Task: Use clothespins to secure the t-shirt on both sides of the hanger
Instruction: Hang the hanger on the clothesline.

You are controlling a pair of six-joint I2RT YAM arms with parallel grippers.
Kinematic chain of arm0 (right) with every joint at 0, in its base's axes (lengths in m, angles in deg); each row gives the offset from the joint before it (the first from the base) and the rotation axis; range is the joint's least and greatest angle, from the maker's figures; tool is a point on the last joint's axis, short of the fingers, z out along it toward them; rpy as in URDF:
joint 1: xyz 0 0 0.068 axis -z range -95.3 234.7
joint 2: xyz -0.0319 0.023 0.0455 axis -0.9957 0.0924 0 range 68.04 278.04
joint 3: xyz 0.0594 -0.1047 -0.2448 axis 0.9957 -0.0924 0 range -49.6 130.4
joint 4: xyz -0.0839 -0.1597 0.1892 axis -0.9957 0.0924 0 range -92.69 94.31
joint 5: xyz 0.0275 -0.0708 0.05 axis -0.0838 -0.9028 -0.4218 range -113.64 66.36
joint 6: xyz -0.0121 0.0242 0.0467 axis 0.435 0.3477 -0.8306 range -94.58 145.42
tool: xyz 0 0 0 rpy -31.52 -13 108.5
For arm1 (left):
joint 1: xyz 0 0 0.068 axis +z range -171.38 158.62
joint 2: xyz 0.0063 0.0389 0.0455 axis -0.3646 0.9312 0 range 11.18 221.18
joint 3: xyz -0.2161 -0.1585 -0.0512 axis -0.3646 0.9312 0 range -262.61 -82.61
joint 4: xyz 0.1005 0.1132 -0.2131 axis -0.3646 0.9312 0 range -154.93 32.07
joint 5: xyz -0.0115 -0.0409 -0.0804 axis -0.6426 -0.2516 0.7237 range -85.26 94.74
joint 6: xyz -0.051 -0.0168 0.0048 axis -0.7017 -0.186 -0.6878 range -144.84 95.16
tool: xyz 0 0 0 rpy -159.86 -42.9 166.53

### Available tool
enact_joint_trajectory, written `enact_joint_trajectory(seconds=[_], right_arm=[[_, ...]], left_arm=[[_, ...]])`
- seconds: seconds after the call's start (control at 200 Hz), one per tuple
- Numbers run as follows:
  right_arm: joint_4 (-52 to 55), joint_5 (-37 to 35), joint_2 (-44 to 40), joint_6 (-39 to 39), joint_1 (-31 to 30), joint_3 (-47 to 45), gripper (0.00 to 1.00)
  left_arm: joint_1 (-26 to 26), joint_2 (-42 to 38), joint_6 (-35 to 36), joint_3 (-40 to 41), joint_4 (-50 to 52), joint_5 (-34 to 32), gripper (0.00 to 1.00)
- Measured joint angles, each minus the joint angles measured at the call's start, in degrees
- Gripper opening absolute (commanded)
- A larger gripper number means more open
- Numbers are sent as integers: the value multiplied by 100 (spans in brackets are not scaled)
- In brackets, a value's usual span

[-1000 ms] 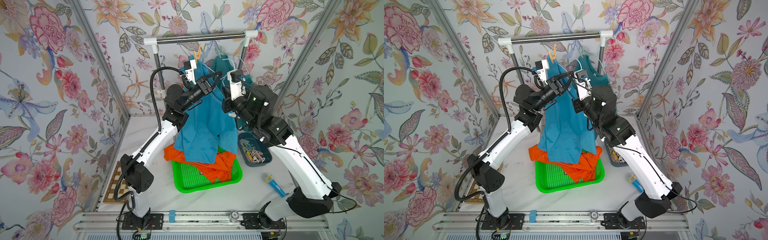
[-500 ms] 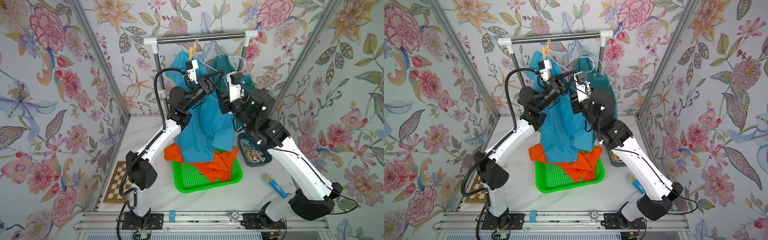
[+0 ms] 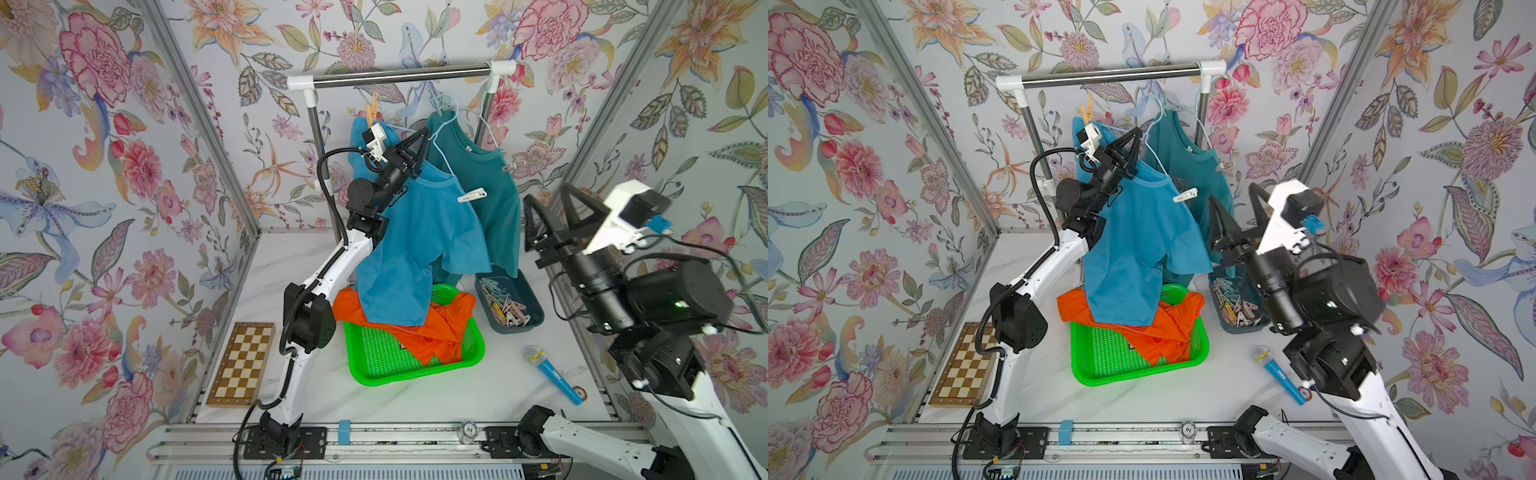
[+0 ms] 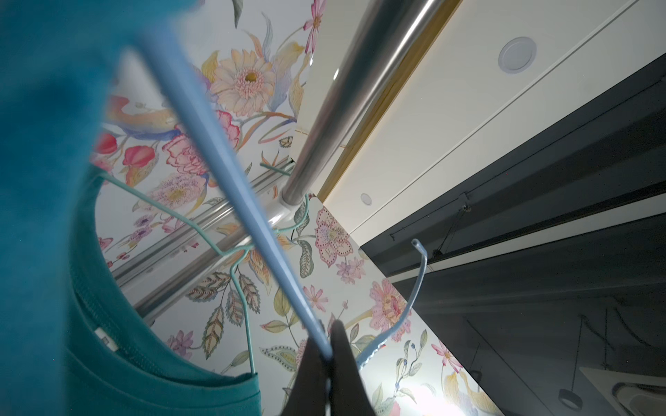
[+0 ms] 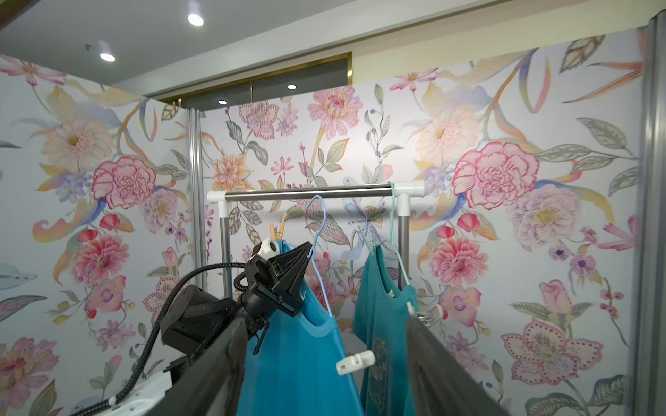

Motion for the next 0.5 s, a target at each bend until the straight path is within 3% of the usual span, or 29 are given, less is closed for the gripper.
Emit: enact_joint_trajectory(seconds=[0.105,0.5], right_arm=[[-15,-122,-232,-22,-31,-42,70],[595,-625,66,-66,-59,-452,70]], left_arm=[[131,293,-127,-728,219,-249,0],[317,415,-400,-1239,820,-1165,0]])
